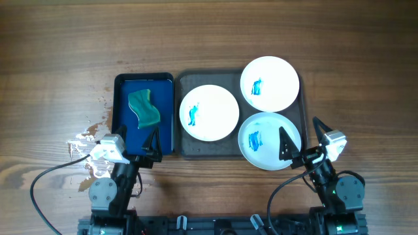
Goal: Clean dirty plates on tray and stack at the side
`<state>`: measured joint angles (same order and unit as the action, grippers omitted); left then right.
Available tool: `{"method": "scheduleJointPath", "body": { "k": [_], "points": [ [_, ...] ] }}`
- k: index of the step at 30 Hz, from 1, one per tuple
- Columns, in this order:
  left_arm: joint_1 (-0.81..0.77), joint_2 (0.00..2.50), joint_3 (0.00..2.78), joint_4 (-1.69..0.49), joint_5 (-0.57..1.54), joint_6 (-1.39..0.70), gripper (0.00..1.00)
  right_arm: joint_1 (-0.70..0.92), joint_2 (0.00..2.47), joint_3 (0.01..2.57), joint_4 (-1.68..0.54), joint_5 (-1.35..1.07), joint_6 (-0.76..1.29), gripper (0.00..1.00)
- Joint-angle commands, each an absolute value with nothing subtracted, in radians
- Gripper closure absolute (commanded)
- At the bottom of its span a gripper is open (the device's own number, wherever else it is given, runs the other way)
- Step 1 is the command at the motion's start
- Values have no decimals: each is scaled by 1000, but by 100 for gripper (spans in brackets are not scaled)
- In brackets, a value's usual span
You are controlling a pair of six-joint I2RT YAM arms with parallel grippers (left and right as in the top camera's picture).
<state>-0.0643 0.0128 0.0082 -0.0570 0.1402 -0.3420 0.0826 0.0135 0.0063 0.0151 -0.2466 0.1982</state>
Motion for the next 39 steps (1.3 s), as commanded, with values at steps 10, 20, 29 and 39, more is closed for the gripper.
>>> {"method": "scheduleJointPath", "body": {
  "k": [10,20,29,39],
  "points": [
    [-59,7,6,-64,149,-322,0,78,16,5,20,-245,210,0],
    [-59,7,6,-64,149,-322,0,78,16,5,20,-245,210,0],
    [-59,7,6,-64,149,-322,0,78,16,5,20,-245,210,0],
    [-59,10,10,-68,192,-373,0,78,16,5,20,-245,210,0]
  ]
}}
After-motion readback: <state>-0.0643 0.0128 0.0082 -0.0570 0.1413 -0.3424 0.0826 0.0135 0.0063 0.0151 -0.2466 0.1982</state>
